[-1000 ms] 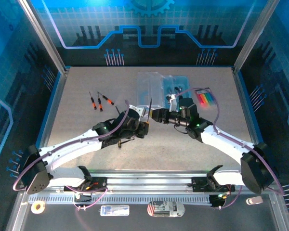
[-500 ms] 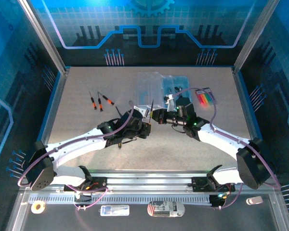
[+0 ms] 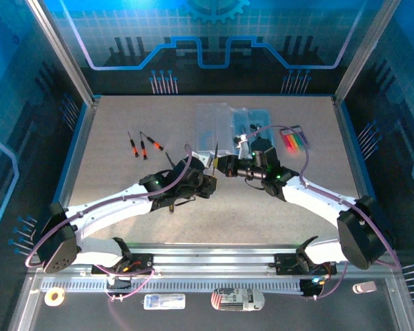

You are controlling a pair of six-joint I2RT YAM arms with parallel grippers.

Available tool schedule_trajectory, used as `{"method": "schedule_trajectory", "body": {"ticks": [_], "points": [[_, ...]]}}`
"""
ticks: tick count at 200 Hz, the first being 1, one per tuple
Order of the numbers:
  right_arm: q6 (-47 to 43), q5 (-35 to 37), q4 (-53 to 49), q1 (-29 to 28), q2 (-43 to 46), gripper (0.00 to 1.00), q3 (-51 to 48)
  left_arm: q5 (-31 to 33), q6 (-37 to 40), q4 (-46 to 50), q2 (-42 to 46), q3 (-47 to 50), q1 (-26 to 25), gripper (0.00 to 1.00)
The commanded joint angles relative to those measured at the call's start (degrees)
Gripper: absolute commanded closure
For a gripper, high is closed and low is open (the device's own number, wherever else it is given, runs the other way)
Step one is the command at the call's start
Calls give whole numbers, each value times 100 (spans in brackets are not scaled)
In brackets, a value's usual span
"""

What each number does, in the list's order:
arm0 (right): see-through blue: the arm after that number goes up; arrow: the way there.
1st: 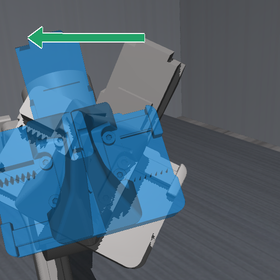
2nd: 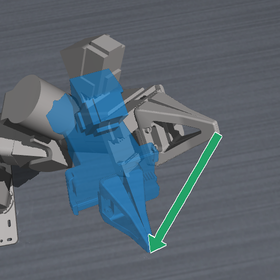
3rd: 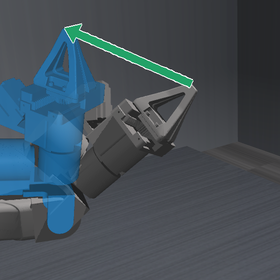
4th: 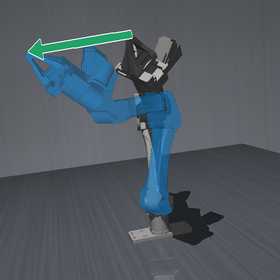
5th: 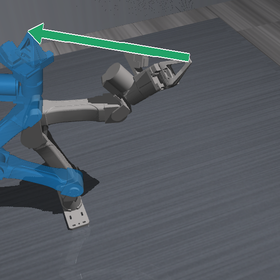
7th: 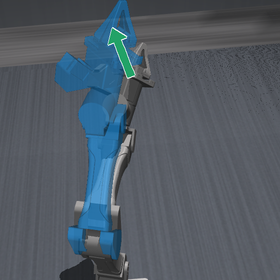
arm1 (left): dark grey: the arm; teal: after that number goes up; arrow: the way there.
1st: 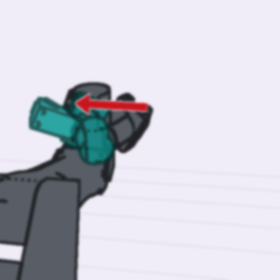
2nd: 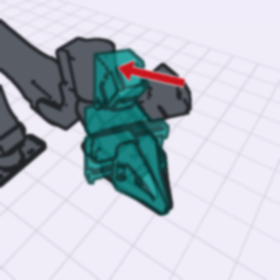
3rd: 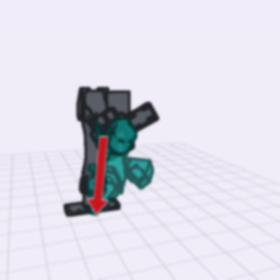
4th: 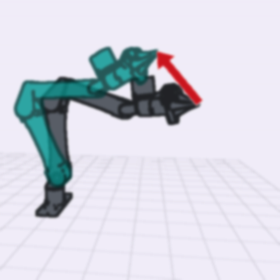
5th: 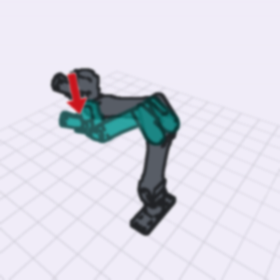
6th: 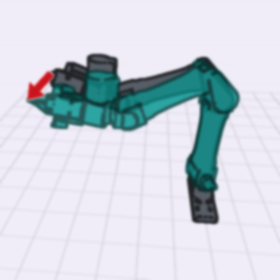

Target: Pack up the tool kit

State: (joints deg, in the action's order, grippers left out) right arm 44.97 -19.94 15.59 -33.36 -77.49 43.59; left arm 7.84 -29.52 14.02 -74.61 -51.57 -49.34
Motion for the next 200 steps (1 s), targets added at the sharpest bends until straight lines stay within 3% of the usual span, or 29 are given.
{"method": "schedule_trajectory", "body": {"ticks": [1, 36, 63, 87, 114, 146, 200], "points": [[-120, 173, 125, -34, -48, 100, 142, -1, 156, -66, -1, -38, -49, 72], [-225, 254, 61, -2, -55, 100, 177, -19, 176, -119, 41, -20, -44, 68], [-319, 309, 23, 95, -73, 100, 220, 47, 198, -47, 104, -22, -45, 60], [-580, 326, -326, 373, -64, 100, 448, 286, 236, 153, 419, 31, -40, 45], [-1074, 284, -916, 897, -212, 100, 1068, 996, 202, 477, 1040, 317, -15, 26], [-1872, 334, -1705, 1461, -924, 100, 1947, 1823, -224, 943, 1879, 884, 186, 14], [-1932, -314, -2148, 2014, -2642, 100, 3552, 2002, -982, 1412, 3131, 1804, 654, 10]]}}
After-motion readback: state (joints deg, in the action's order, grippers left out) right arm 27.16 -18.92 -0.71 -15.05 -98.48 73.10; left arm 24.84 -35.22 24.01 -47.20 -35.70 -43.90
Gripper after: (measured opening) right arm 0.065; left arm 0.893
